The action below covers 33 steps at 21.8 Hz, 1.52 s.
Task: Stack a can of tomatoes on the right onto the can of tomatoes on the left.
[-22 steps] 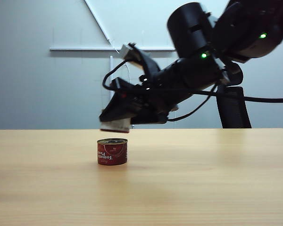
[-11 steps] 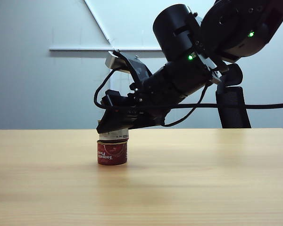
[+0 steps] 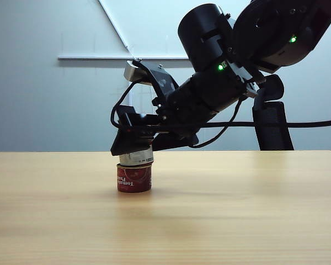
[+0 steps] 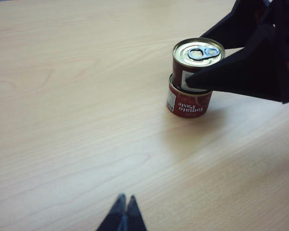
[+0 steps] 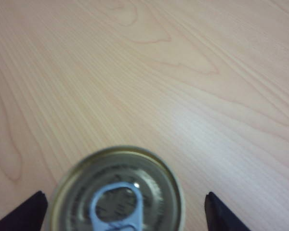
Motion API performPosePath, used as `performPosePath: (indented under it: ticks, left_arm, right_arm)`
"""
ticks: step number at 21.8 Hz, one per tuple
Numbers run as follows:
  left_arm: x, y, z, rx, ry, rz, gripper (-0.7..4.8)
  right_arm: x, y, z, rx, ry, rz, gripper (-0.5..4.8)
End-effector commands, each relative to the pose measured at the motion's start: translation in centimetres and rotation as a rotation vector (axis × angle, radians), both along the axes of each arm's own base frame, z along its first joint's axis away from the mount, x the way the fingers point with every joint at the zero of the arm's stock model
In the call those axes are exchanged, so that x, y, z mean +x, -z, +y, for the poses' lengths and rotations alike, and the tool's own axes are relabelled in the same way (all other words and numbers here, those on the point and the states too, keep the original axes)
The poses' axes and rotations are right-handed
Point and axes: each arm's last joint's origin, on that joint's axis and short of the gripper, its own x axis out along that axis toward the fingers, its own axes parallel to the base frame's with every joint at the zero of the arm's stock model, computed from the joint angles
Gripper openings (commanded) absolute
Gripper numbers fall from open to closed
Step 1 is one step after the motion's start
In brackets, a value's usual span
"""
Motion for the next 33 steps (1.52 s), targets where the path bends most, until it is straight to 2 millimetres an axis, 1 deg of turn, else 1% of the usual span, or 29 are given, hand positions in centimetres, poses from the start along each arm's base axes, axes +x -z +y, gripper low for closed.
performPosePath:
  ticks: [1, 3, 5, 7, 8, 9, 10, 11, 12, 15, 17, 20, 22, 24, 27, 30, 33]
  left_arm:
    - [0.0, -0.1, 0.0, 0.001, 0.005, -0.009, -0.02]
    - [0.0, -0.1, 0.0, 0.001, 0.005, -0.009, -0.02]
    - [0.0, -0.1, 0.0, 0.001, 0.005, -0.009, -0.02]
    - [0.0, -0.2, 0.1, 0.0, -0.001, -0.012, -0.02]
    - [0.0, -0.2, 0.2, -0.004, -0.01, -0.02, -0.02]
    - [0.1, -0.3, 0.3, -0.01, -0.017, -0.029, -0.02]
    - [0.1, -0.6, 0.7, -0.026, -0.038, -0.051, -0.02]
    - [0.2, -0.8, 1.2, -0.037, -0.069, -0.074, -0.02]
    - [0.2, -1.1, 1.9, -0.047, -0.131, -0.11, -0.02]
    - [0.1, -1.6, 2.8, -0.06, -0.224, -0.173, -0.02]
    - [0.0, -1.9, 3.3, -0.067, -0.271, -0.214, -0.02]
    - [0.0, -2.2, 3.9, -0.067, -0.327, -0.24, -0.02]
    - [0.1, -2.1, 4.2, -0.062, -0.358, -0.237, -0.02]
    - [0.1, -2.1, 4.3, -0.06, -0.378, -0.238, -0.02]
    - [0.1, -2.1, 4.3, -0.06, -0.374, -0.238, -0.02]
    - [0.1, -2.1, 4.3, -0.06, -0.375, -0.238, -0.02]
    - [0.1, -2.1, 4.3, -0.06, -0.375, -0.238, -0.02]
  right_arm:
    - [0.2, -0.9, 0.2, 0.048, 0.001, -0.044, 4.32]
    - [0.5, -1.9, 0.4, 0.128, 0.008, -0.115, 4.42]
    - [0.7, -3.0, 0.5, 0.23, 0.031, -0.138, 4.42]
    - [0.3, -6.2, 0.1, 0.474, 0.079, -0.12, 4.39]
    - [0.0, -7.4, -0.1, 0.544, 0.072, -0.114, 4.11]
    - [-0.2, -8.2, -0.2, 0.576, 0.061, -0.119, 3.68]
    - [-1.0, -10.5, -0.8, 0.631, 0.023, -0.154, 1.23]
    - [-1.6, -11.8, -1.3, 0.653, 0.005, -0.179, -0.24]
    - [-2.5, -13.8, -2.1, 0.686, -0.002, -0.218, -0.08]
    - [-4.3, -17.0, -3.9, 0.728, 0.011, -0.276, -0.09]
    - [-5.4, -18.6, -5.4, 0.732, 0.046, -0.293, -0.09]
    - [-6.7, -20.1, -7.7, 0.704, 0.161, -0.287, -0.09]
    - [-7.5, -20.5, -9.0, 0.671, 0.241, -0.278, -0.09]
    - [-9.3, -20.7, -11.4, 0.545, 0.353, -0.324, -0.09]
    - [-10.8, -20.3, -12.6, 0.489, 0.404, -0.374, -0.09]
    - [-12.3, -19.3, -13.9, 0.477, 0.497, -0.411, -0.08]
    - [-13.1, -18.5, -14.7, 0.464, 0.565, -0.417, -0.08]
